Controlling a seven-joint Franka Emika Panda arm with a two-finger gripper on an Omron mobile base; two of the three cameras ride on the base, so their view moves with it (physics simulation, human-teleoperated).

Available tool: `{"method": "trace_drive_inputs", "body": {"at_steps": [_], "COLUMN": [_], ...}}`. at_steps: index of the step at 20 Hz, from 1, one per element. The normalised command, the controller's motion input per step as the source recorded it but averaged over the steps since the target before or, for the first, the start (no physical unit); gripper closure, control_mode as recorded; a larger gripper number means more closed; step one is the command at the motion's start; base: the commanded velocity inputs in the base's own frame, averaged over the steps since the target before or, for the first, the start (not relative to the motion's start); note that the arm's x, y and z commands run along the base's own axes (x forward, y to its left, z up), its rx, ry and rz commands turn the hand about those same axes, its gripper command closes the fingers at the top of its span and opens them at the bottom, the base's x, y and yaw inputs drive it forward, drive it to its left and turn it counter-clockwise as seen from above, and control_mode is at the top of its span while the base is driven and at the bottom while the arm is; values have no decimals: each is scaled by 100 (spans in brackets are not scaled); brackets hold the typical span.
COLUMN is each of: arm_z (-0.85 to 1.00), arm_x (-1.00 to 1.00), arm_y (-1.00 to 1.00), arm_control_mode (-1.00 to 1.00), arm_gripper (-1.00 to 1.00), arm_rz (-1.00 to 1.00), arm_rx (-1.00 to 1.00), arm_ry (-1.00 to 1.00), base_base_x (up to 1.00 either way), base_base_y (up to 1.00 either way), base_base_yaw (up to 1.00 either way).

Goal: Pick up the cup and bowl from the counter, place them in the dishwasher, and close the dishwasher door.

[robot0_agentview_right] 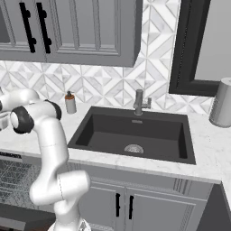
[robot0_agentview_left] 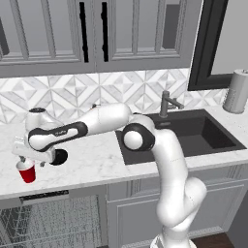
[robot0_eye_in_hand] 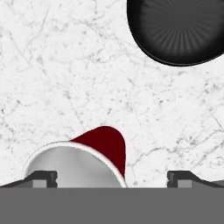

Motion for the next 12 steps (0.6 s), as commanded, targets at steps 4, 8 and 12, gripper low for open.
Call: {"method": "trace_drive_inputs", "body": {"at_steps": [4,8,12], "arm_z": [-2,0,0], "arm_x": [31,-19,-35], "arm_y": [14,2,0], "arm_control_mode": [-100,-100,-100], "arm_gripper": [-100,-100,-100], "arm_rz": [-1,0,0], "arm_rx": [-2,0,0], "arm_ry": [2,0,0], "base_base_x": [0,0,0], "base_base_y": [0,0,0], "base_base_yaw": [0,0,0]}}
